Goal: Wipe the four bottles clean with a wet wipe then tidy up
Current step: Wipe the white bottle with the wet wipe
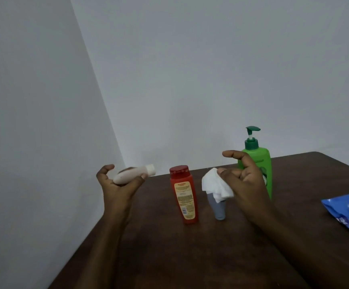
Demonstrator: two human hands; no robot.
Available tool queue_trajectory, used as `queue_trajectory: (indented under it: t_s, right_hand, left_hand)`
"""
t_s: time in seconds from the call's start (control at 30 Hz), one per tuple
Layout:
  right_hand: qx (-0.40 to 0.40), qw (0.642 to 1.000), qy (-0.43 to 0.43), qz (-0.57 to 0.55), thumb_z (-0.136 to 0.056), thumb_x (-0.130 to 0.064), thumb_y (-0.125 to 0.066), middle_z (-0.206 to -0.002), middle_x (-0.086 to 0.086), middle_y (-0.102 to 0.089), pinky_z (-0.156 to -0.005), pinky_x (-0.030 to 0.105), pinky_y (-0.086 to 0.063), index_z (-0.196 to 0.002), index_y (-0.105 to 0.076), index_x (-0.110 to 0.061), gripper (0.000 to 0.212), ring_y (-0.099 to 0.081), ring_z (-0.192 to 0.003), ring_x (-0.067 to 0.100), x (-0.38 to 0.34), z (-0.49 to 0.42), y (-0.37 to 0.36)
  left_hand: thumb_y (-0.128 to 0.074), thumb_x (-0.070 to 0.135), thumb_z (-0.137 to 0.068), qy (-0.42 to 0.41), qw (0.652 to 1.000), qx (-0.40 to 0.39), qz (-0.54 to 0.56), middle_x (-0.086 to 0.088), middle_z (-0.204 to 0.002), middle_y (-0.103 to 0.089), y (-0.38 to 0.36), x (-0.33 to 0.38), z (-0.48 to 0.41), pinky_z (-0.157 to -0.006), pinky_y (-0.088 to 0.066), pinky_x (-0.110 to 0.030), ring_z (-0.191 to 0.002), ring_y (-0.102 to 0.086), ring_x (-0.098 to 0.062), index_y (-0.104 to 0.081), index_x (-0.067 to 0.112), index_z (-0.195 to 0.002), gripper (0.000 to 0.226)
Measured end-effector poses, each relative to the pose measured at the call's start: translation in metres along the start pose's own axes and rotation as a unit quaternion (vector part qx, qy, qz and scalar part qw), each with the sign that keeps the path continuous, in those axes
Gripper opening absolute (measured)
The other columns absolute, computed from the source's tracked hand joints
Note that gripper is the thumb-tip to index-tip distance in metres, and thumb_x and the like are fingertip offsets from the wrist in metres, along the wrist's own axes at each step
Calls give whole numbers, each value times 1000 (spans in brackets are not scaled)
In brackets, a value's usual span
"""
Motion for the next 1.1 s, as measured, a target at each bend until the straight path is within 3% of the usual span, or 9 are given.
queue_trajectory:
  t_s: [0.07,0.13,0.3,0.37,0.53,0.67,0.8,0.93,1.1]
  right_hand:
    - [-3,1000,4,2,-97,-8,-66,-58,15,-61,-63,22,-52,-127,-59,-27,36,-67,-62,14,1,1,-1]
    - [-11,1000,8,7,-98,-9,-66,-56,12,-60,-63,23,-52,-127,-59,-27,35,-65,-60,15,1,2,-2]
    - [-15,999,20,29,-98,-10,-66,-67,33,-60,-68,28,-55,-126,-59,-29,35,-66,-69,38,-1,5,-3]
    - [-17,999,25,30,-97,-8,-66,-65,33,-57,-66,25,-53,-126,-59,-27,34,-62,-61,34,-2,6,-4]
    - [-28,999,25,37,-98,-7,-66,-53,4,-60,-64,20,-50,-128,-59,-21,34,-62,-57,9,0,6,-6]
    - [-32,998,28,38,-99,-4,-64,-47,-8,-59,-59,12,-47,-128,-58,-15,32,-58,-51,-1,-4,6,-6]
    - [-38,998,30,46,-98,-2,-63,-46,-10,-58,-56,12,-45,-127,-58,-14,31,-57,-49,-3,-6,7,-8]
    - [-38,998,27,44,-98,-5,-65,-51,0,-63,-61,20,-50,-125,-61,-19,31,-62,-54,5,-3,7,-7]
    - [-44,998,22,42,-98,-5,-64,-52,3,-65,-56,20,-49,-123,-62,-19,28,-60,-52,5,0,7,-8]
  left_hand:
    - [-90,9,-76,42,999,4,-15,-7,-123,-56,1,-19,2,-100,-57,-48,-106,-64,-21,-25,41,-148,103]
    - [-89,5,-77,75,997,-23,0,-3,-114,-64,-1,-37,1,-104,-54,-51,-105,-66,-17,-27,39,-148,100]
    - [-92,21,-64,93,988,-108,-60,-7,-120,-76,3,-66,-7,-101,-57,-50,-114,-72,-25,-56,27,-126,72]
    - [-92,13,-70,94,977,-162,-100,-5,-117,-77,1,-75,-6,-100,-58,-50,-111,-74,-21,-60,21,-125,64]
    - [-87,6,-79,116,957,-216,-154,1,-120,-73,-1,-95,-4,-86,-61,-30,-107,-73,-16,-52,24,-132,66]
    - [-93,11,-73,142,950,-217,-176,3,-123,-70,2,-106,-5,-90,-63,-42,-109,-71,-20,-50,43,-129,77]
    - [-93,15,-74,191,933,-236,-194,-2,-123,-67,2,-116,1,-80,-66,-48,-108,-71,-26,-46,54,-121,78]
    - [-94,16,-74,190,924,-258,-209,-2,-124,-69,4,-119,-1,-83,-65,-52,-105,-74,-27,-42,51,-129,84]
    - [-94,17,-74,179,913,-286,-230,2,-126,-71,5,-119,-1,-88,-63,-52,-104,-75,-22,-37,49,-137,91]
Point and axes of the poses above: each hand's wrist, its own z-axis away from the middle knuckle, its own y-axis out of the back of the hand, x = y × z, the point moved 5 cm from there along -z, towards the middle knuckle
